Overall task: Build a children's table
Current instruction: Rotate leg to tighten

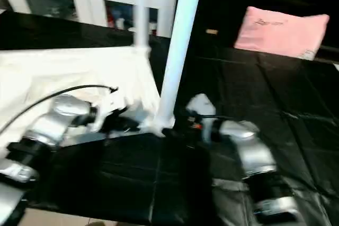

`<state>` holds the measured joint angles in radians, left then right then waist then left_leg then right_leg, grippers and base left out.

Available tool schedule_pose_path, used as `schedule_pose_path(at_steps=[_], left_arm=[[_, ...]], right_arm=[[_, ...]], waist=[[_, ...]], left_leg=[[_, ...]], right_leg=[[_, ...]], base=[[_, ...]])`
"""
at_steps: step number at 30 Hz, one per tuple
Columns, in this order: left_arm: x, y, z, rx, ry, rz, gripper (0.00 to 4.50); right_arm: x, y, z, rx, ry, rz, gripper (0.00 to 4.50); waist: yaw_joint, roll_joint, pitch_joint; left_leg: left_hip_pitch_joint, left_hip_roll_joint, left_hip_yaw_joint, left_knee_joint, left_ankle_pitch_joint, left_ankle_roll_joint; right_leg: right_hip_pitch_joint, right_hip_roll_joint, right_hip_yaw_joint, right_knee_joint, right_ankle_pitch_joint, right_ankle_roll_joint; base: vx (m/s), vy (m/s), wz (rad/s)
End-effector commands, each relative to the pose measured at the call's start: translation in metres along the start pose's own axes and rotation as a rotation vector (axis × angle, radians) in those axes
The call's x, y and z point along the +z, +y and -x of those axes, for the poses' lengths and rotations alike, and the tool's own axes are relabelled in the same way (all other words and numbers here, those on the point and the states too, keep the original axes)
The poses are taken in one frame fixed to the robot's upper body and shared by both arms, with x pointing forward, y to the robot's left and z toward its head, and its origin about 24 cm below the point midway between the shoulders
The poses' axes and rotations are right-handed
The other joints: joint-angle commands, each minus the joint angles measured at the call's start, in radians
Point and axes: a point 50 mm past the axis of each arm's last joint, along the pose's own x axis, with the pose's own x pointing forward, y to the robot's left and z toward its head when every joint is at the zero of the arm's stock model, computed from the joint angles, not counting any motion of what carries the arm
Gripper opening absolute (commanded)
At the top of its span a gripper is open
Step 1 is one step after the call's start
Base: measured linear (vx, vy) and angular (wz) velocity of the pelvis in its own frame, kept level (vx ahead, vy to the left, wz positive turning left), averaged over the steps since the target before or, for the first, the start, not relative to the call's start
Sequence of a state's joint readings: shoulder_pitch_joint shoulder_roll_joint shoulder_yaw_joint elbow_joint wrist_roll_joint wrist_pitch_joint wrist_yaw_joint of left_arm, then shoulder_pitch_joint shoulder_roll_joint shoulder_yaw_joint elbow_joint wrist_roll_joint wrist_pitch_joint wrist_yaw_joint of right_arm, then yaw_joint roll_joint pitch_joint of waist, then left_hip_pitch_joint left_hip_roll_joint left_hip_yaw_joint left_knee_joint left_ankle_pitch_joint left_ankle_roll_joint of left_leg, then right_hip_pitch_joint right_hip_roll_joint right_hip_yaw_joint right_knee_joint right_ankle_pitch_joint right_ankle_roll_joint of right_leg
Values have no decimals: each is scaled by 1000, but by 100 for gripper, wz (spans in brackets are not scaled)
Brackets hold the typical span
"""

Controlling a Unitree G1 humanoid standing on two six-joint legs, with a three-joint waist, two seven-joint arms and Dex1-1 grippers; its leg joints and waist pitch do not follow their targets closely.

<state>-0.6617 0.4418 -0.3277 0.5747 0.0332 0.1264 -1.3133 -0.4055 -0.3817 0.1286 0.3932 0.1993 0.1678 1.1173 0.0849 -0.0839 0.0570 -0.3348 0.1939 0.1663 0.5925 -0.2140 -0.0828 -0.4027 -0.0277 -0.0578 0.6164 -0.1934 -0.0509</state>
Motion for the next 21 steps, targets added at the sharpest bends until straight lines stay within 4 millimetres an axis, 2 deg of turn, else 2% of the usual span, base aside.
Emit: schedule_pose_path(at_steps=[1, 4, 8, 10, 13, 15, 21], left_arm=[[9, -9, -10, -117, -4, -78, 0], [9, -15, -9, -212, 3, -118, 0], [9, -19, -8, -270, 14, -145, 0], [9, -21, -9, -293, 16, -153, 0], [9, -22, -9, -309, 22, -161, 0], [9, -23, -10, -316, 25, -170, 0], [9, -23, -11, -320, 27, -178, 0]], right_arm=[[9, 2, 2, 109, 18, 34, 447], [8, 0, 3, 196, 75, 73, 447], [11, -3, 1, 230, 65, 72, 447], [12, -3, 0, 249, 57, 61, 447], [12, -3, -2, 270, 56, 47, 421], [12, 0, -4, 314, 62, 36, 410], [9, 5, -6, 393, 69, 3, 367]], waist=[[-4, 9, -64], [0, 9, -63], [8, 10, -64], [13, 9, -65], [17, 8, -66], [19, 6, -66], [25, 7, -67]], left_leg=[[-3, 44, -4, -59, -50, 80], [-3, 45, -4, -60, -44, 74], [2, 47, 0, -59, -54, 63], [0, 49, 1, -59, -42, 63], [-5, 51, 1, -58, -34, 62], [-6, 50, 1, -57, -34, 58], [-6, 51, 2, -56, -31, 59]], right_leg=[[68, -112, 62, -62, -67, -216], [66, -112, 60, -62, -81, -213], [62, -112, 58, -61, -96, -215], [63, -111, 55, -58, -80, -219], [66, -113, 53, -55, -69, -212], [65, -113, 52, -56, -82, -204], [63, -113, 50, -57, -89, -197]], base=[[0, 0, 0], [0, 0, 0], [0, 0, 0], [0, 0, 0], [0, 0, 0], [0, 0, 0], [0, 0, 0]])
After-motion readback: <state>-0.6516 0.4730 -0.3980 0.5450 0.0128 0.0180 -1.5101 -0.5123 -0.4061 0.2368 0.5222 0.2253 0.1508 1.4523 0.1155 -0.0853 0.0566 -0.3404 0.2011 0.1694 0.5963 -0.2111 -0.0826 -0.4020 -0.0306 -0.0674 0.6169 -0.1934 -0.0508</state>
